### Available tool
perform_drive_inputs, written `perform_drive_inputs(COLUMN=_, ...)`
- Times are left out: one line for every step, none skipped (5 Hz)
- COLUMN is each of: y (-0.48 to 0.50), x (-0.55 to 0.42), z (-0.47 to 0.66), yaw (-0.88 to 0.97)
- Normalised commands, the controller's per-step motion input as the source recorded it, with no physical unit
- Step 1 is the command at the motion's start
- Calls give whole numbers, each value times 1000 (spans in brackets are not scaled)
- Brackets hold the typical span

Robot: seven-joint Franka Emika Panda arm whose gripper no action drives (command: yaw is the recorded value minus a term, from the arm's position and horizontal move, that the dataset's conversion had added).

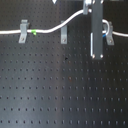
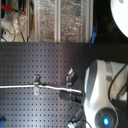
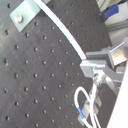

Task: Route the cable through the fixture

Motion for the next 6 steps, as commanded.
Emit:
perform_drive_inputs(y=-301, x=-229, z=141, yaw=0)
perform_drive_inputs(y=-14, x=-294, z=-7, yaw=114)
perform_drive_inputs(y=-53, x=-242, z=5, yaw=17)
perform_drive_inputs(y=-85, x=-535, z=-180, yaw=66)
perform_drive_inputs(y=-76, x=-555, z=-234, yaw=46)
perform_drive_inputs(y=-2, x=0, z=73, yaw=0)
